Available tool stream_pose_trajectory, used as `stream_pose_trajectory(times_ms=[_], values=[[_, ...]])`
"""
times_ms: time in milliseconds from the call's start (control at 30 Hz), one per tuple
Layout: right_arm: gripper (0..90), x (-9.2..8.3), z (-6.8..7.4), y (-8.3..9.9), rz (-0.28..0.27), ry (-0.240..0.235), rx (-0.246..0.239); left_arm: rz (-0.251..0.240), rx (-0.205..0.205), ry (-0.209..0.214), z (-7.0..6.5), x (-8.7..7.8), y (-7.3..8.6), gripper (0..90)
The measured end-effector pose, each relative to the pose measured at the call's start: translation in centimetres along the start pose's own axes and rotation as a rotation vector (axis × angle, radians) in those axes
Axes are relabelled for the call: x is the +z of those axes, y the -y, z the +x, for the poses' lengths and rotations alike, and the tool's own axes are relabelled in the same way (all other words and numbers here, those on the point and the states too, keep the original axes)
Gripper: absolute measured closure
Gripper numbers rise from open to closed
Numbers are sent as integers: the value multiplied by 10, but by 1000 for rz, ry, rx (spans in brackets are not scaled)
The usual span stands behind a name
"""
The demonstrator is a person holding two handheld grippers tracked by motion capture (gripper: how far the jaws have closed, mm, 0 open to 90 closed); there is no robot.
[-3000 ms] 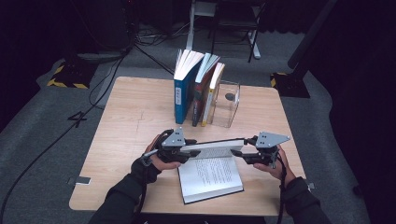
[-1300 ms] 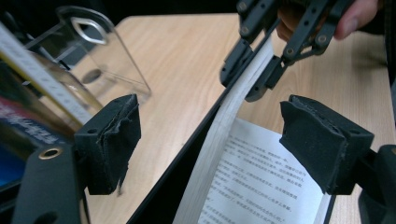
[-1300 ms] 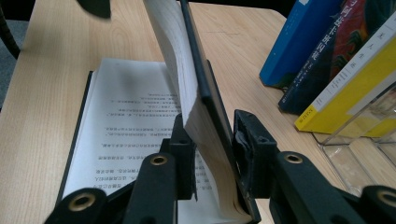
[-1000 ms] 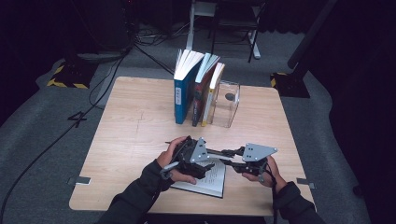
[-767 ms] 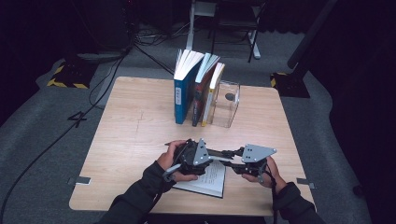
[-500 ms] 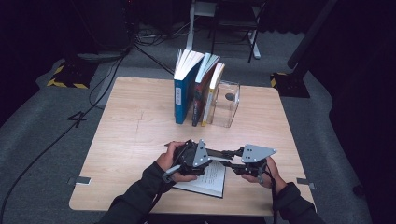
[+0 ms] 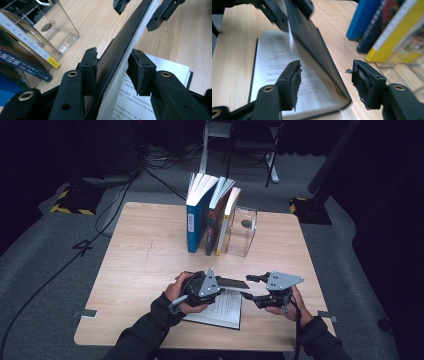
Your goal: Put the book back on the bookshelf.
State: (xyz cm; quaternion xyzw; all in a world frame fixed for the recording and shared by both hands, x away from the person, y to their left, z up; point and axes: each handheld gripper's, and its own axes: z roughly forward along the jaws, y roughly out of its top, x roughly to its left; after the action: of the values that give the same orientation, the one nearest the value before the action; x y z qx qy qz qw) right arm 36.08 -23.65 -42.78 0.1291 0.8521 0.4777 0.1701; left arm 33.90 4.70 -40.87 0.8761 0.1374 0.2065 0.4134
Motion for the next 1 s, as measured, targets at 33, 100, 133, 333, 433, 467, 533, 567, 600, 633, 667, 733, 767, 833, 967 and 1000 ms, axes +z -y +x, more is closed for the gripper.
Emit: stream_pose_trajectory(times_ms=[33,100,133,333,433,467,533,567,600,633,667,733,767,833,967,1000], values=[[387,-2,-2,1,6,8,0,-11,-8,-5,1,-1,1,601],[380,-5,-6,5,17,28,10,-34,-31,-13,4,-3,4,602],[380,-6,-7,7,17,32,19,-49,-49,-8,6,-4,5,603],[369,-4,-13,13,43,47,40,-125,-136,10,20,-16,14,602],[367,-3,-14,15,55,49,39,-158,-174,16,26,-22,20,601],[367,-1,-15,16,62,49,44,-169,-187,20,27,-24,21,601],[367,1,-15,19,73,50,49,-187,-201,26,29,-26,24,601],[366,3,-16,20,84,53,52,-195,-206,26,31,-28,26,601],[361,5,-16,21,98,61,51,-205,-216,30,32,-29,28,601],[361,6,-16,23,110,79,39,-217,-222,31,33,-30,29,601],[362,8,-16,25,115,95,39,-223,-225,32,34,-31,31,600],[362,13,-18,31,133,97,58,-240,-223,38,34,-33,34,601],[362,16,-19,33,149,97,58,-247,-229,42,34,-34,36,600],[362,19,-19,36,169,104,55,-248,-228,46,34,-34,36,600],[376,30,-21,43,191,90,66,-264,-235,45,36,-36,39,600],[377,33,-19,44,200,84,59,-270,-237,44,38,-36,40,600]])
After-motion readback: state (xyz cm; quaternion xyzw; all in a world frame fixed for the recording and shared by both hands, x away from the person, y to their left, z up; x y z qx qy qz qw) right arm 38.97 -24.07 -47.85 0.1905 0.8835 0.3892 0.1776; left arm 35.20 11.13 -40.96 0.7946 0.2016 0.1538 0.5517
